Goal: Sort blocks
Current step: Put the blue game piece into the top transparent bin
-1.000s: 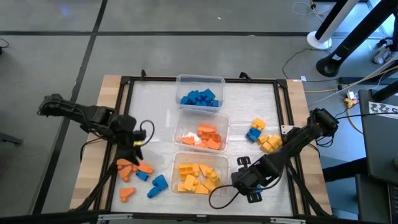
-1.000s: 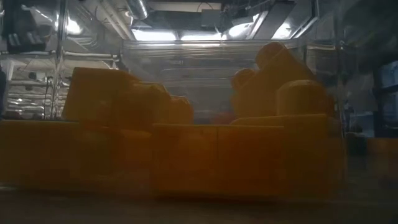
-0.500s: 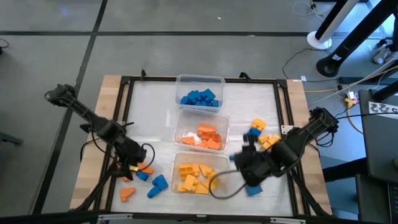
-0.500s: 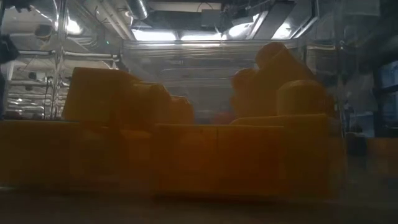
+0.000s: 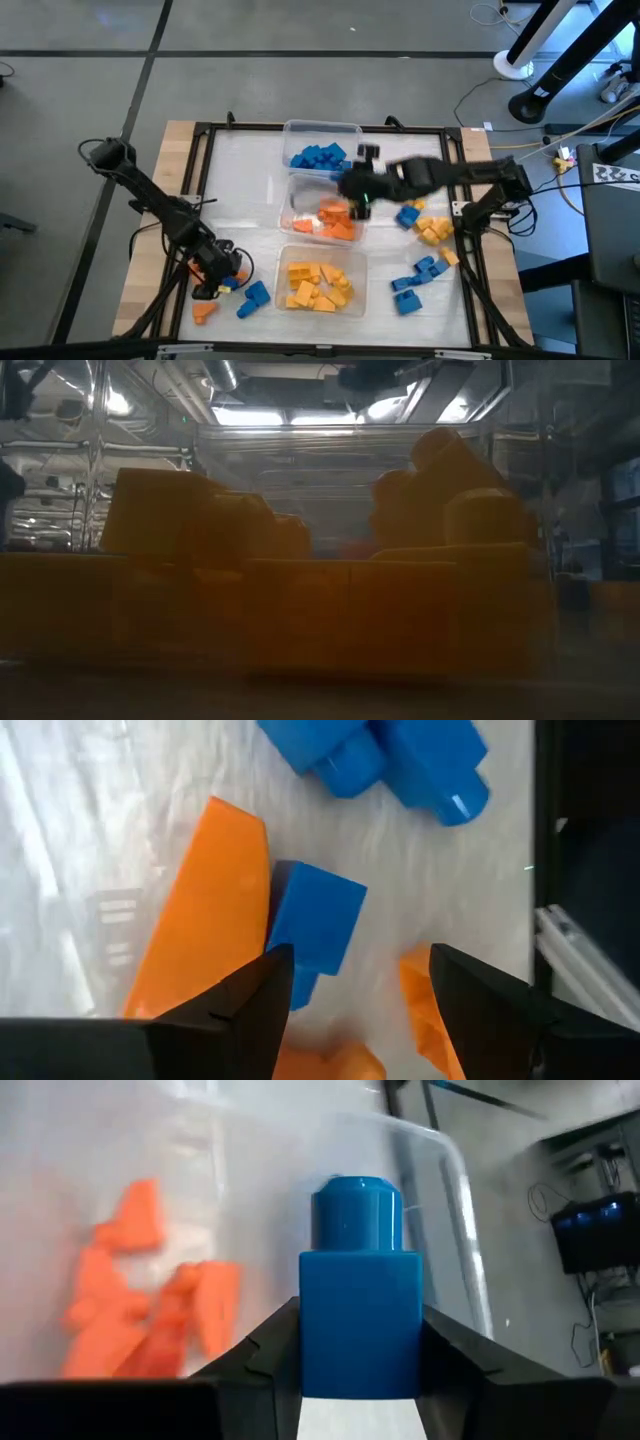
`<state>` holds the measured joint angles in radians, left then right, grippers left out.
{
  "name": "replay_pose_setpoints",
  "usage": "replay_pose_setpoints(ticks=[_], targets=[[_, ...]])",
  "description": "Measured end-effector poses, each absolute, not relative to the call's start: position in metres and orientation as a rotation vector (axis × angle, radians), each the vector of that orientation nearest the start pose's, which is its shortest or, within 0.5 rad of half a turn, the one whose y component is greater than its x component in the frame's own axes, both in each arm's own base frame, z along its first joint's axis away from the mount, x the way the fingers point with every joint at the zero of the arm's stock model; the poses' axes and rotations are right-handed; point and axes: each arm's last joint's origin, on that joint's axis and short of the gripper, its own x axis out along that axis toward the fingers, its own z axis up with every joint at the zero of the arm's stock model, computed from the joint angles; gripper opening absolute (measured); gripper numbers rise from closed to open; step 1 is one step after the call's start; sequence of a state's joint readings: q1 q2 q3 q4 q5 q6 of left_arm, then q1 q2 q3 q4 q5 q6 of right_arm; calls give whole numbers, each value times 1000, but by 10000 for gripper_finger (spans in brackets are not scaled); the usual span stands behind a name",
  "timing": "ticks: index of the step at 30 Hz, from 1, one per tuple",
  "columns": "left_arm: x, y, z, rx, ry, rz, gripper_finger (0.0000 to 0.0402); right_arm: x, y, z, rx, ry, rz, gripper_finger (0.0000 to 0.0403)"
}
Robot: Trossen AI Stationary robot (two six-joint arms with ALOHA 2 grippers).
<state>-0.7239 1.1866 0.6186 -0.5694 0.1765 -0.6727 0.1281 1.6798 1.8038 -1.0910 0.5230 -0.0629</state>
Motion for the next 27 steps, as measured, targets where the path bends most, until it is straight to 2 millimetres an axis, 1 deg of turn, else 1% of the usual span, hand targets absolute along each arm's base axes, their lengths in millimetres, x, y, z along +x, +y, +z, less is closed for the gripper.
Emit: replay_pose_setpoints(ticks=[4,7,11,14,17,21,24,27], targets=[[149,-144,171,-194,1316,-353,224,347,-18,381,-314,898,-363,145],[150,-147,170,-195,1305,-334,224,357,-49,375,-264,882,-359,145],[150,-147,170,-213,1296,-320,224,371,-87,357,-208,886,-362,146],[151,-147,170,-214,1287,-318,224,383,-109,340,-164,899,-345,146],[151,-147,170,-219,1288,-311,224,392,-125,322,-106,912,-289,149],[151,-147,170,-226,1289,-304,224,399,-135,303,-18,935,-206,169],[151,-147,170,-220,1287,-305,224,402,-140,293,-1,957,-206,195],[151,-146,170,-208,1274,-289,224,403,-141,291,-14,968,-234,224]])
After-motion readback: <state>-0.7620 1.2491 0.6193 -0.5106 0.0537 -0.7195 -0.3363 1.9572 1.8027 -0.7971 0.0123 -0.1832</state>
